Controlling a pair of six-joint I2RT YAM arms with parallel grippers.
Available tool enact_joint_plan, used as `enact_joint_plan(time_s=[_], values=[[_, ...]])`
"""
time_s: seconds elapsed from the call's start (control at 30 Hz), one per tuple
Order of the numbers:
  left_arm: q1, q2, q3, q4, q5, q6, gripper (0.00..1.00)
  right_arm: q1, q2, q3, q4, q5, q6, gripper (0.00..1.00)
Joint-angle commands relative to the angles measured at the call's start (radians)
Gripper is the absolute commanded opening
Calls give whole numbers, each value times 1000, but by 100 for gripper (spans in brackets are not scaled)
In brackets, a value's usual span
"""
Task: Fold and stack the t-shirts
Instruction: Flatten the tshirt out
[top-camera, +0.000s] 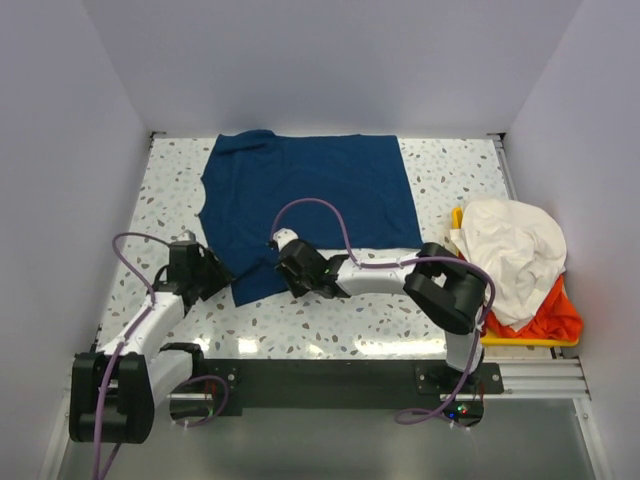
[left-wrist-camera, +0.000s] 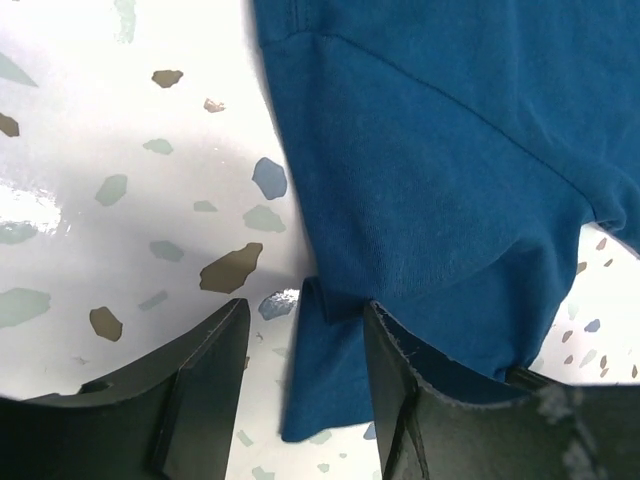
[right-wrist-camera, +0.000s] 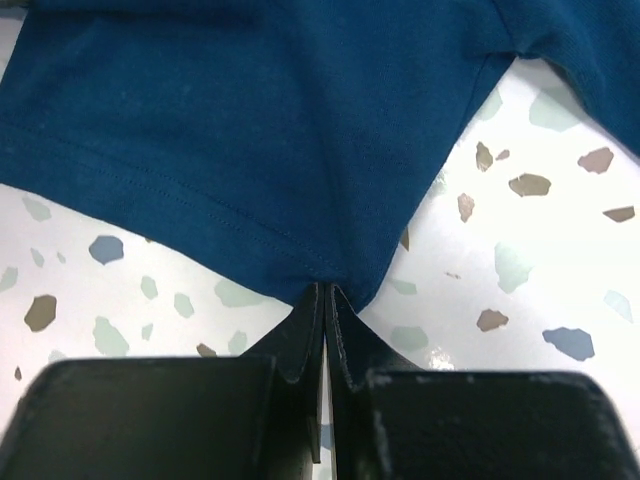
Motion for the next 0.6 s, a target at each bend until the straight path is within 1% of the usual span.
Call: enact_joint_plan(time_s=[0.0, 0.03, 0.1, 0.13, 0.23, 0.3, 0.4, 0.43, 0.5, 0.57], values=[[-12, -17, -6, 33, 9, -2, 53, -14, -58, -34, -45, -48, -3, 2], [-16, -11, -4, 33, 17, -2, 51, -14, -80, -34, -47, -52, -6, 7], [-26, -8, -3, 32, 18, -10, 50, -14, -103, -27, -62, -54, -8, 15], [-33, -8, -4, 23, 20, -15, 49, -15, -129, -21, -73, -52, -8, 24], [-58, -17, -4, -2, 4, -25, 48, -29, -162, -11, -97, -32, 4, 34], [-76, -19, -4, -14, -23, -35, 48, -47, -181, 15, -146, -29, 20, 35], [-104, -5, -1, -14, -28, -36, 48, -107, -211, 26, -200, -6, 72, 35], [-111, 3, -1, -16, -26, -36, 47, -150, -221, 23, -212, -6, 84, 35], [-122, 9, -7, -3, -22, -39, 47, -196, -254, 3, -240, -6, 119, 36], [-130, 20, -17, 12, -11, -39, 44, -270, -282, -36, -248, -8, 144, 37]])
